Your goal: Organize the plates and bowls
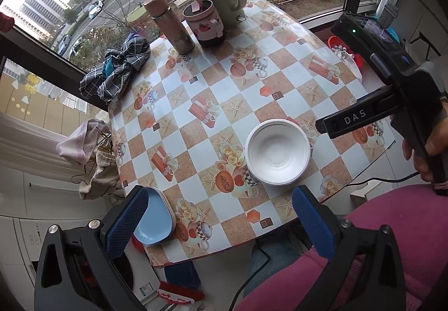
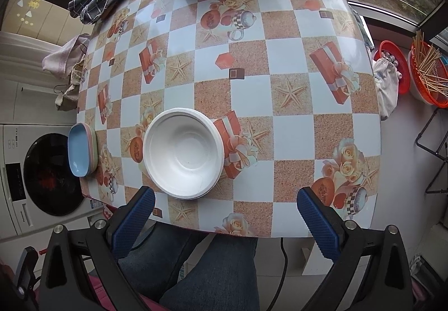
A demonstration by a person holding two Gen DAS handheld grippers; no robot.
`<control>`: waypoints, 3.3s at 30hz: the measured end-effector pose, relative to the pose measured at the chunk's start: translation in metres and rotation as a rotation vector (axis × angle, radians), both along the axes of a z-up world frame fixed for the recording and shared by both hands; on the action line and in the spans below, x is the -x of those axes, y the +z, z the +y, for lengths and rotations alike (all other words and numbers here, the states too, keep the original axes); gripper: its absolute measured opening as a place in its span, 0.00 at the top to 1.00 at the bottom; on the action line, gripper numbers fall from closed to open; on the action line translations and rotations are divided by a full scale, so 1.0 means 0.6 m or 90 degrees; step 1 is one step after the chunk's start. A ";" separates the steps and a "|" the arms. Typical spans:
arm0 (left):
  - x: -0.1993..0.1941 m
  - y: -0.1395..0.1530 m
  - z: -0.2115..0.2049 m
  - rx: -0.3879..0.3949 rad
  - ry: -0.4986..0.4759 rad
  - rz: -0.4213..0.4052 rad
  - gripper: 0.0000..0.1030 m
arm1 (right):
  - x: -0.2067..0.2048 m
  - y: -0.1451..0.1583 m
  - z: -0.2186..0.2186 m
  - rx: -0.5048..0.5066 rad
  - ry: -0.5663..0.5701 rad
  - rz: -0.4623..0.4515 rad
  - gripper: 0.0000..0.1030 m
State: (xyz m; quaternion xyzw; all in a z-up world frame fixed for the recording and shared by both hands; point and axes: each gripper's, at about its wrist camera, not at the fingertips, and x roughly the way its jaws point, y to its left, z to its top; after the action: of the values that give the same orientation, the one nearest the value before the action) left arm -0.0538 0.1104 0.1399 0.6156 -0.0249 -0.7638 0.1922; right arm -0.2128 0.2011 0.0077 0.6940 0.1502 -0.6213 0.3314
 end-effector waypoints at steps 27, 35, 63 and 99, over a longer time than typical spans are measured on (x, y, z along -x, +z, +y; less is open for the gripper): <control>0.009 -0.007 0.006 -0.002 0.005 -0.001 0.00 | 0.011 -0.005 0.000 -0.010 0.011 -0.002 0.01; 0.008 -0.008 0.007 -0.003 0.003 -0.002 0.00 | 0.011 -0.009 0.003 -0.012 0.007 -0.007 0.01; 0.027 -0.033 -0.034 -0.022 0.024 -0.009 0.00 | 0.030 -0.025 0.011 -0.030 -0.011 -0.022 0.01; 0.068 -0.435 -0.124 -0.150 0.228 -0.095 0.00 | -0.007 -0.260 -0.056 -0.164 0.007 -0.029 0.01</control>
State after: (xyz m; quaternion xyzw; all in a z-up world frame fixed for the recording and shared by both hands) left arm -0.0944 0.0361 -0.1213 0.6831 0.1601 -0.6677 0.2488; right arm -0.2085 0.1674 -0.1484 0.7441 0.2245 -0.5791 0.2463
